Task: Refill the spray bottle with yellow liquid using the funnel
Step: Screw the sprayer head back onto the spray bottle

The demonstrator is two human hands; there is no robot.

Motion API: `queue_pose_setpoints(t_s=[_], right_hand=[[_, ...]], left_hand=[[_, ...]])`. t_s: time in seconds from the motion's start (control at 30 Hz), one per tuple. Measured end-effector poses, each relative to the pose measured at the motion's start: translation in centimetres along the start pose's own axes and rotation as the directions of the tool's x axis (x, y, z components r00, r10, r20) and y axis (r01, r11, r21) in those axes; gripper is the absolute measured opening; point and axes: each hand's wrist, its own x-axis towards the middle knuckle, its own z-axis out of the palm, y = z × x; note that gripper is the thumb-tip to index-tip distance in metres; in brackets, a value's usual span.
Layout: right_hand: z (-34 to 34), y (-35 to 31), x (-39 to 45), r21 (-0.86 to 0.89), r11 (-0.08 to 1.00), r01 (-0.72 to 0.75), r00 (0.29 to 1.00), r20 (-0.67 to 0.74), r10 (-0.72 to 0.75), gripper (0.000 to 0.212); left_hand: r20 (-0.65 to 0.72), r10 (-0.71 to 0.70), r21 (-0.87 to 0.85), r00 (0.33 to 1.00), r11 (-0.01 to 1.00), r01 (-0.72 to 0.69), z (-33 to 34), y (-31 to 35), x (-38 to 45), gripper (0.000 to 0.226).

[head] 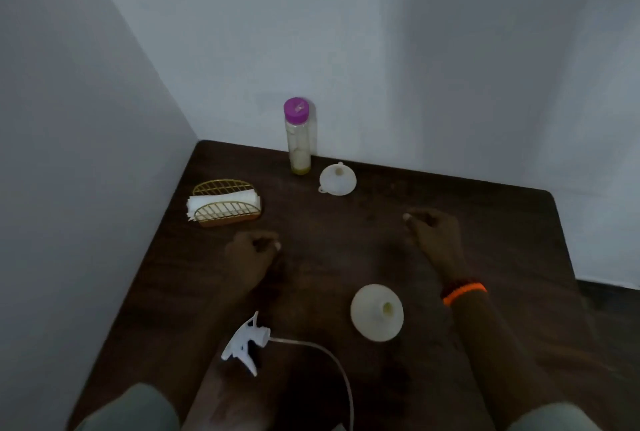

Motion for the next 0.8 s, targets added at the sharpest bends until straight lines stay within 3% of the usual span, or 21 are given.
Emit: queue_pose_setpoints(t_s=[0.2, 0.33, 0.5, 0.6, 0.8], right_hand=[[-1.5, 6.0, -10.4, 0.111, 0.941, -0.320, 0.946, -0.016, 0.324, 0.014], [-0.1, 8.6, -15.6, -0.062, 0.910, -0.410, 0.898, 0.148, 0.415, 0.019], [2.1, 9.6, -19.9, -0.259, 0.802, -0.539, 0.728, 0.337, 0.598, 0.030], [3.2, 10.1, -21.4, -0.266, 0.772, -0.578, 0.657, 0.410, 0.633, 0.034], [4.1, 10.6, -22.3, -0.234, 0.793, -0.563, 0.680, 0.413, 0.605, 0.035]], left_hand=[[0.092, -0.033, 0.029, 0.995, 0.999, 0.031, -3.0, -7.2, -8.3, 0.034], [0.138, -0.012, 0.109, 0.990, 0.994, -0.004, -3.1, -9.0, -10.8, 0.053], [0.209, 0.092, 0.168, 0.974, 0.977, -0.128, -3.2, -9.8, -11.8, 0.042], [0.221, 0.129, 0.202, 0.967, 0.963, -0.175, -2.9, -10.0, -11.9, 0.034], [0.211, 0.125, 0.227, 0.969, 0.958, -0.173, -2.1, -10.4, -11.7, 0.027]])
